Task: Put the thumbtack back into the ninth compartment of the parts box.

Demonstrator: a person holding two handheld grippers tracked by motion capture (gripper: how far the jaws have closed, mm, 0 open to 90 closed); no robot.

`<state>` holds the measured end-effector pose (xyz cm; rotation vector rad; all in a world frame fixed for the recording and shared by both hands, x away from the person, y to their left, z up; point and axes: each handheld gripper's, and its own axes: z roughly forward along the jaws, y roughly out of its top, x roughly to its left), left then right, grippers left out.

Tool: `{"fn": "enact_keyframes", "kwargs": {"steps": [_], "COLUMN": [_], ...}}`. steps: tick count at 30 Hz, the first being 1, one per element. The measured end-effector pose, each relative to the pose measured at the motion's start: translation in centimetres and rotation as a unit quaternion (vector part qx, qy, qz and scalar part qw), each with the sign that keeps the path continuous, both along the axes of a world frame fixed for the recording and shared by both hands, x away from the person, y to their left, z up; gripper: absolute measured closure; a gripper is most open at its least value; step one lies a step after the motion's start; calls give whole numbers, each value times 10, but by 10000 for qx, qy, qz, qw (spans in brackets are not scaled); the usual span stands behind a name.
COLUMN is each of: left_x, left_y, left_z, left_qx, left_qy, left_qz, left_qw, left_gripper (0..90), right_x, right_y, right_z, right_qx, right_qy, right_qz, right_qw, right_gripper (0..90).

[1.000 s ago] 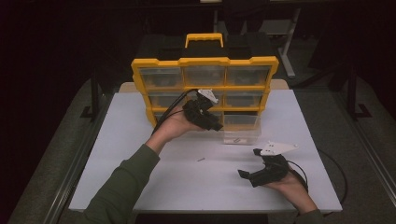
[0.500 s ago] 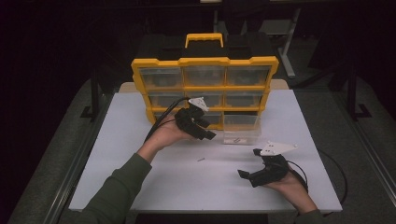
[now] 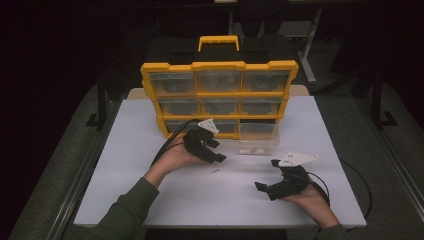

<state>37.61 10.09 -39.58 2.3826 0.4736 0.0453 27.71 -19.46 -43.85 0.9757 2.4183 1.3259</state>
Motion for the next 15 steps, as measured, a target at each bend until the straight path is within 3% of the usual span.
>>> {"fn": "enact_keyframes", "kwargs": {"steps": [8, 13, 15], "left_x": [-9, -14, -15], "left_y": [6, 9, 8], "left_z": [-17, -28, -32], "left_qx": [72, -57, 17], "left_qy": [-65, -1, 62], "left_qz": [7, 111, 90], "left_qw": [10000, 9999, 9999], "left_gripper": [423, 489, 520], "right_x": [0, 0, 0], "right_y": [0, 0, 0], "right_z": [0, 0, 0], "right_qx": [-7, -9, -8], "right_qy": [-4, 2, 0], "right_qz": [2, -2, 0], "right_qw": [10000, 10000, 10000], "right_gripper": [0, 0, 0]}}
